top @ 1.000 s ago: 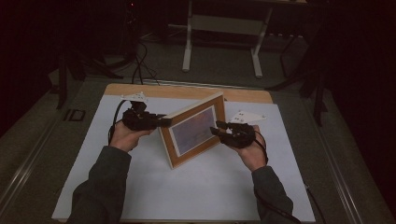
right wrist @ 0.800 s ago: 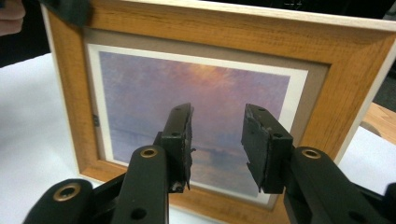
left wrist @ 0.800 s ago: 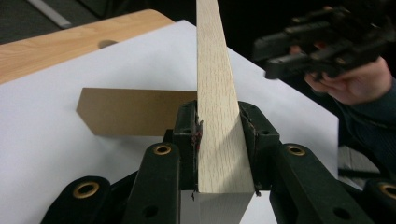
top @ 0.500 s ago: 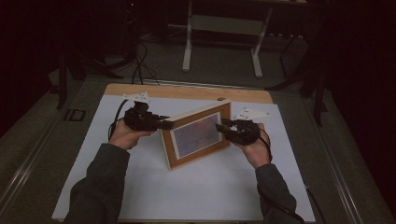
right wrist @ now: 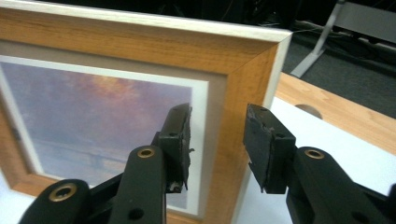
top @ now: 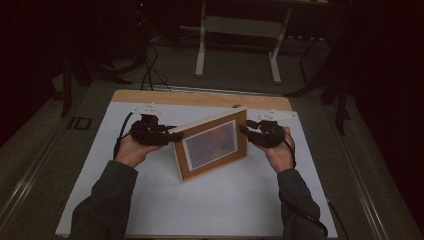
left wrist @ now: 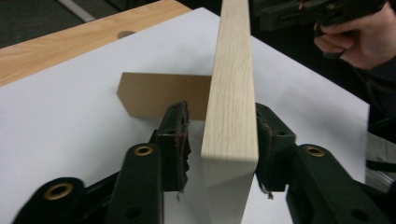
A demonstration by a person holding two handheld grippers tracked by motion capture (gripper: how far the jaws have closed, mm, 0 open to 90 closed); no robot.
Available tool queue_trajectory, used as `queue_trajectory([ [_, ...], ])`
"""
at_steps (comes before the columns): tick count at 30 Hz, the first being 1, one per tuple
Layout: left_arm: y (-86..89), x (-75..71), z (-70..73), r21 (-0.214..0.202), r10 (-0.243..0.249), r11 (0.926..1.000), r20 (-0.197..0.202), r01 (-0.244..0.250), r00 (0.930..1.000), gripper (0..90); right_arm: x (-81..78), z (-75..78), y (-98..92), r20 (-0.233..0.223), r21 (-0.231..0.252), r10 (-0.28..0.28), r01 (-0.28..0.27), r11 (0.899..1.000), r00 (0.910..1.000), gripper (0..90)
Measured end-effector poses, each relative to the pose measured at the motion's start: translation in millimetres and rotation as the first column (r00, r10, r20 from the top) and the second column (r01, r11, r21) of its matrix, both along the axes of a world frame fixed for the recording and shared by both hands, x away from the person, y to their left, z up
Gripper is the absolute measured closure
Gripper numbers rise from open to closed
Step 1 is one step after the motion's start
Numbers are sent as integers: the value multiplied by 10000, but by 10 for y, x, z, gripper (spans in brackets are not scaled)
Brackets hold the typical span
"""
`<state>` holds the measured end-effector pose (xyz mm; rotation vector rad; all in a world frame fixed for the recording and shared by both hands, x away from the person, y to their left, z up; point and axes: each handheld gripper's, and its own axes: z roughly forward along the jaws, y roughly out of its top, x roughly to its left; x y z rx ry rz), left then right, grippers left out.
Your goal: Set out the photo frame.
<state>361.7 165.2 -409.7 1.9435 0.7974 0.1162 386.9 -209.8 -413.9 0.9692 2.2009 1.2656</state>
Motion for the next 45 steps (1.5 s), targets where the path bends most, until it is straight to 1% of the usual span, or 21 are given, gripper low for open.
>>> queue_trajectory([
  [1, 0, 0, 0, 0, 0, 10000, 0, 0, 10000, 604, 0, 0, 0, 0, 0, 0, 0, 10000, 10000, 598],
  [3, 39, -57, -28, -110, 199, 9997, 121, -198, 9997, 598, 39, 28, -7, 81, -3, -86, 86, 10000, 9999, 574],
  [5, 62, -97, -36, -158, 361, 9992, 243, -357, 9991, 571, 74, 38, -11, 51, -37, -144, 145, 9999, 9999, 566],
  [6, 69, -115, -39, -172, 405, 9991, 274, -400, 9988, 572, 90, 42, -13, 47, -67, -186, 186, 9998, 9998, 557],
  [9, 75, -159, -42, -24, 518, 9987, 426, -517, 9978, 572, 133, 50, -25, 16, -45, -261, 261, 9996, 9997, 531],
  [12, 59, -195, -41, 63, 622, 9980, 589, -627, 9963, 571, 168, 46, -33, 19, -17, -178, 179, 9998, 9998, 506],
  [13, 59, -195, -41, 63, 622, 9980, 589, -627, 9963, 570, 168, 46, -33, 19, -17, -178, 179, 9998, 9998, 506],
  [17, 14, -219, -61, 269, 767, 9965, 722, -788, 9944, 551, 217, 32, -36, -55, 43, -34, 34, 10000, 10000, 497],
  [20, -6, -222, -79, 327, 779, 9962, 720, -805, 9944, 551, 237, 23, -29, -60, 16, 128, -128, 9999, 9999, 497],
  [23, -21, -225, -94, 330, 840, 9957, 717, -865, 9939, 551, 259, 15, -27, -87, 107, 258, -257, 9996, 9996, 496],
  [25, -28, -225, -105, 362, 822, 9957, 717, -849, 9940, 551, 282, 9, -24, -176, 18, 280, -280, 9996, 9995, 497],
  [27, -30, -226, -121, 262, 797, 9963, 647, -816, 9947, 545, 302, 13, -26, -225, 31, 365, -365, 9993, 9991, 497],
  [29, -28, -228, -131, 269, 791, 9964, 629, -809, 9949, 547, 317, 22, -29, -222, 48, 453, -453, 9990, 9987, 496],
  [31, -25, -228, -139, 247, 783, 9965, 615, -800, 9950, 564, 332, 34, -32, -251, 48, 598, -597, 9982, 9979, 496],
  [35, -25, -225, -144, 203, 847, 9961, 622, -861, 9945, 592, 373, 44, -24, -270, 209, 822, -816, 9964, 9963, 495],
  [38, -27, -223, -145, 206, 852, 9960, 631, -866, 9944, 630, 399, 40, -18, -295, 218, 918, -912, 9956, 9953, 493],
  [39, -29, -222, -145, 201, 862, 9960, 645, -876, 9942, 630, 413, 34, -21, -345, 252, 978, -970, 9950, 9946, 492],
  [41, -32, -222, -143, 172, 811, 9964, 656, -824, 9945, 673, 451, 11, -28, -512, 348, 1204, -1187, 9923, 9914, 476],
  [42, -36, -223, -142, 185, 818, 9964, 672, -832, 9944, 684, 460, 5, -30, -515, 350, 1251, -1234, 9917, 9908, 475],
  [44, -33, -215, -142, 117, 809, 9966, 586, -817, 9950, 688, 478, -8, -29, -613, 373, 1346, -1324, 9905, 9890, 473],
  [45, -29, -210, -143, 92, 775, 9969, 544, -781, 9955, 690, 488, -13, -29, -703, 462, 1432, -1402, 9890, 9872, 459],
])
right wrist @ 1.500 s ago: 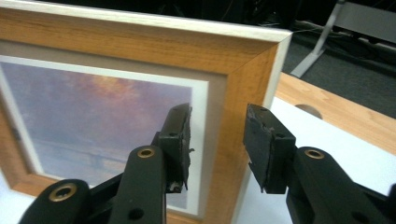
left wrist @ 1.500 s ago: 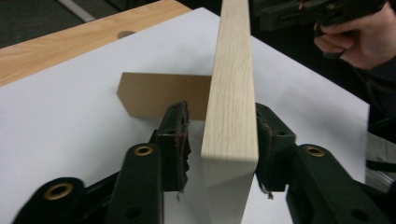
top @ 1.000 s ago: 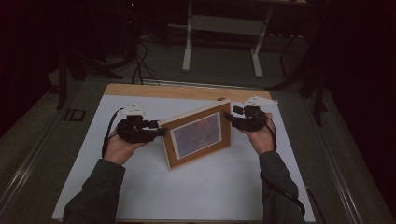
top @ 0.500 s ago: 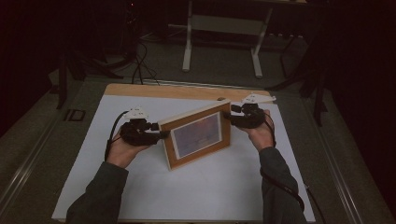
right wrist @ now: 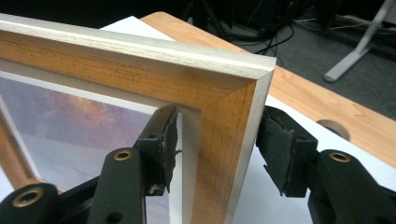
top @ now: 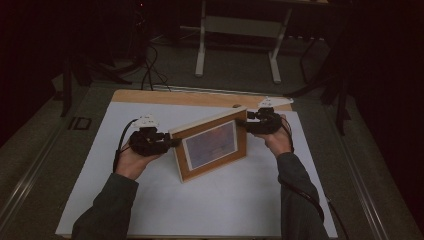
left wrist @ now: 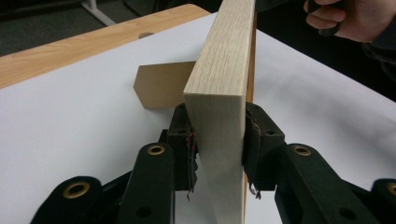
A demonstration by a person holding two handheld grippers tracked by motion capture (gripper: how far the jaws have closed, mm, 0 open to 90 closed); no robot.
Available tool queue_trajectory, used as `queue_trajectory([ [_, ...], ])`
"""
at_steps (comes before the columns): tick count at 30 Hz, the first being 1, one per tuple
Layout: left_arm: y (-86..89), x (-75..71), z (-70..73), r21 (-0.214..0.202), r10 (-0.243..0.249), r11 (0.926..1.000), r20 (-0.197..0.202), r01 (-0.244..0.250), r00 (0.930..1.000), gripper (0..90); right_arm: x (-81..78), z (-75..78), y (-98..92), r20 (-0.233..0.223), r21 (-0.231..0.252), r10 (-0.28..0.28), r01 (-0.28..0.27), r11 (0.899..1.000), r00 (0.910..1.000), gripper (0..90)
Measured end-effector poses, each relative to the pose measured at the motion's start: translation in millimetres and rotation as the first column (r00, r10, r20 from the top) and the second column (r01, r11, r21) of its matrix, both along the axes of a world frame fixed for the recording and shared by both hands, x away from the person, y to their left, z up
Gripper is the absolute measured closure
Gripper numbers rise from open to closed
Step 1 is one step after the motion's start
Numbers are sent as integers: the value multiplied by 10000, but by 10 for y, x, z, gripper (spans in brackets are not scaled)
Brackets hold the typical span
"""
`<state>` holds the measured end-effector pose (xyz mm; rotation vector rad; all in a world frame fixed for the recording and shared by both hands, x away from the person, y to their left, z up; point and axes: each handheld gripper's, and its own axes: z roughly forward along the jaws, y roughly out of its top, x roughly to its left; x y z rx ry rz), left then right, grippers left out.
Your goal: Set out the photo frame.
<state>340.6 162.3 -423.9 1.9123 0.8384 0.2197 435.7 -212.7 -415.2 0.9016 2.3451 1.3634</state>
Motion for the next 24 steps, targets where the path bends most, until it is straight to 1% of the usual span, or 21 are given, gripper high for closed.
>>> queue_trajectory([
  [6, 3, 10, 7, 58, -108, 9999, -9, 108, 9999, 693, 46, -18, 23, -186, 122, 331, -329, 9994, 9993, 392],
  [11, -4, 12, 14, 229, -89, 9997, 75, 87, 9999, 690, 78, -38, 61, -353, -44, 415, -416, 9991, 9985, 362],
  [14, -17, 13, 20, 347, 14, 9994, 143, -19, 9999, 687, 94, -47, 52, -498, 204, 491, -481, 9986, 9976, 379],
  [18, -29, 17, 27, 475, 146, 9987, 209, -156, 9997, 684, 104, -52, 31, -647, 479, 408, -377, 9981, 9971, 405],
  [22, -30, 23, 30, 518, 191, 9985, 210, -202, 9996, 681, 105, -50, 18, -692, 532, 362, -326, 9981, 9969, 419],
  [24, -34, 31, 25, 506, 287, 9983, 251, -300, 9993, 678, 104, -50, 17, -728, 554, 281, -241, 9982, 9970, 426],
])
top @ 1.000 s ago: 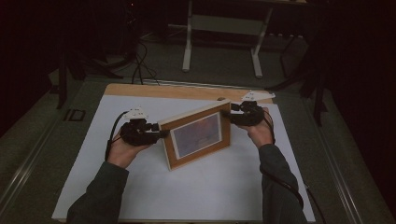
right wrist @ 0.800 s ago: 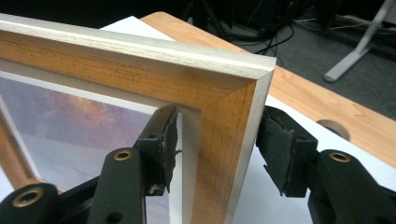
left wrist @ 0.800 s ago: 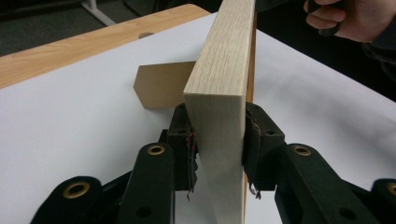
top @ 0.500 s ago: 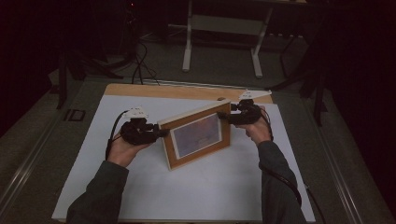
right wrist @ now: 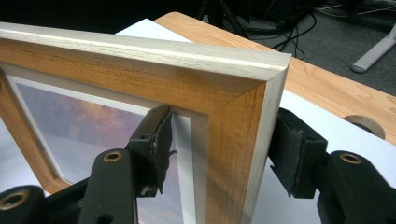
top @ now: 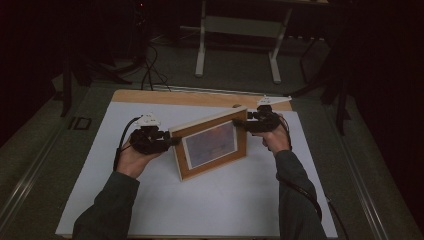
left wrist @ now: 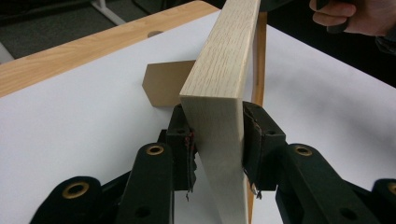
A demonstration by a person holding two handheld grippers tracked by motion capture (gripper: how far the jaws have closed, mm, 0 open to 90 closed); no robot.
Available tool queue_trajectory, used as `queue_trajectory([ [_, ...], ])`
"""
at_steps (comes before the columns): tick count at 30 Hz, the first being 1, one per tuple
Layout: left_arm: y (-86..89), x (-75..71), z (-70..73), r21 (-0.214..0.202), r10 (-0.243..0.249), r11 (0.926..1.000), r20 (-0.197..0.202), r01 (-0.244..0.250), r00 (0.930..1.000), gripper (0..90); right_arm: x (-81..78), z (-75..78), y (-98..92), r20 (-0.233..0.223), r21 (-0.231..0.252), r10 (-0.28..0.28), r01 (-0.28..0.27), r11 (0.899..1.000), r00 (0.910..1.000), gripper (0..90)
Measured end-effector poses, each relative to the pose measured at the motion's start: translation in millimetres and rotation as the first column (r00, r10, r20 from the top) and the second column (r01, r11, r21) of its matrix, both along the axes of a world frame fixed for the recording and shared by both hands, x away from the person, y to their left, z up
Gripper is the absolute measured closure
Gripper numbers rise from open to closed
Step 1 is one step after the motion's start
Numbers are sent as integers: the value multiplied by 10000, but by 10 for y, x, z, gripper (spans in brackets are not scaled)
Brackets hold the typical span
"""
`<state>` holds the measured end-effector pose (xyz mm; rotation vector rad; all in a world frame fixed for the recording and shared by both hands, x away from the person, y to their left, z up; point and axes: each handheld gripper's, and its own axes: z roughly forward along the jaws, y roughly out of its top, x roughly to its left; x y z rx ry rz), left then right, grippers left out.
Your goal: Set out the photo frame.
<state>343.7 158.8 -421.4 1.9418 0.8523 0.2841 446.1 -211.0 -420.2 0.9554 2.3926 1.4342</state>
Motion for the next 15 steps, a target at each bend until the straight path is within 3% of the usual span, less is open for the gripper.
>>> queue_trajectory([
  [15, -45, 35, 1, 267, 366, 9990, 196, -371, 9991, 646, -19, 9, -51, -57, -64, -205, 205, 9998, 9998, 481],
])
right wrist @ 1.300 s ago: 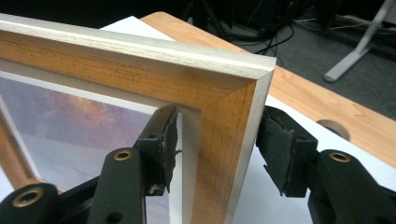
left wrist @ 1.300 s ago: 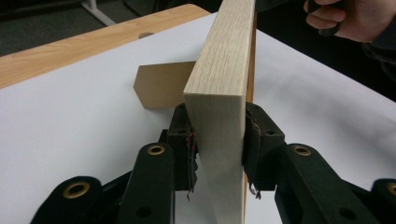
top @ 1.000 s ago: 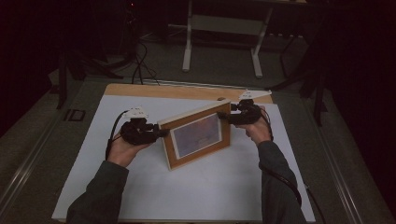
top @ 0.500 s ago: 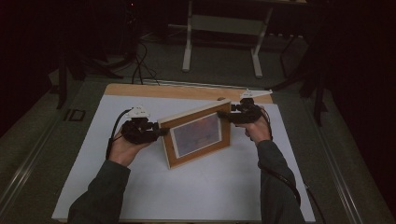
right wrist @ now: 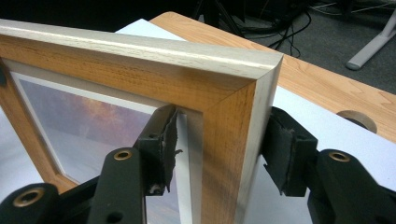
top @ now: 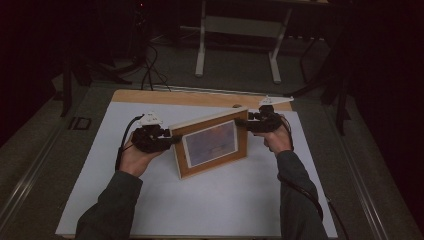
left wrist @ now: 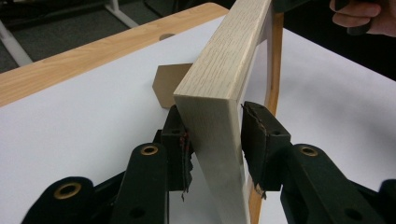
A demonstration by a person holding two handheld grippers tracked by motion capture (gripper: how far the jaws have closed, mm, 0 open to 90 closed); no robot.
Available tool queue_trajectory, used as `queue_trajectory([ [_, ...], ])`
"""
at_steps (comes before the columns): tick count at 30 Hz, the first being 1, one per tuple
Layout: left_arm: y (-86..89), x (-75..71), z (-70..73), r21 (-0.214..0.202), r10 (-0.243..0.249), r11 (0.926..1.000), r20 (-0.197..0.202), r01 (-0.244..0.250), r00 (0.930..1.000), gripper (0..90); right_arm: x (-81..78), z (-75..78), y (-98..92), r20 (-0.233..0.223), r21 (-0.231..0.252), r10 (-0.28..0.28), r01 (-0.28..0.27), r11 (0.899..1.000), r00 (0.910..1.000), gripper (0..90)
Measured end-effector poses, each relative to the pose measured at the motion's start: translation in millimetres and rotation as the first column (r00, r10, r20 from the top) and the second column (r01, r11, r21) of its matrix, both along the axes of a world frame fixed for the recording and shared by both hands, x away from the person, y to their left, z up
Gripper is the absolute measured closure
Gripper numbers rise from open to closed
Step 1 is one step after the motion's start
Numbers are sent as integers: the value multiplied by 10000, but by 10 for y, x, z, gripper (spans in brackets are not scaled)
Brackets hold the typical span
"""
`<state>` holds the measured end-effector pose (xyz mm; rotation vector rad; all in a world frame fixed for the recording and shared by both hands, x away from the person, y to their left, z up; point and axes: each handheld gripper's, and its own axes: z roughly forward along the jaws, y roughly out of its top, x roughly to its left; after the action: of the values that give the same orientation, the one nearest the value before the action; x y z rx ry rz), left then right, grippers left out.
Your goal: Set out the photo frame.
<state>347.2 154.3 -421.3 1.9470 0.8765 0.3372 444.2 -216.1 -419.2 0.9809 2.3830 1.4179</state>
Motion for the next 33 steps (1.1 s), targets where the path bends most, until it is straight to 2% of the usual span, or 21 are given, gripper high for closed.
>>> queue_trajectory([
  [11, -8, 54, -6, -10, 501, 9987, 109, -501, 9987, 635, -28, 9, -13, 8, -2, -120, 120, 9999, 9999, 518],
  [20, 0, 102, -9, -24, 675, 9977, 182, -675, 9976, 631, -35, 2, 6, 101, 65, -343, 342, 9994, 9994, 526],
  [30, 29, 146, -13, 20, 772, 9970, 574, -774, 9954, 629, -39, 20, 53, 312, 57, -644, 643, 9979, 9974, 525],
  [33, 39, 161, -11, 1, 809, 9967, 582, -810, 9950, 628, -37, 36, 70, 363, 39, -700, 699, 9975, 9969, 524],
])
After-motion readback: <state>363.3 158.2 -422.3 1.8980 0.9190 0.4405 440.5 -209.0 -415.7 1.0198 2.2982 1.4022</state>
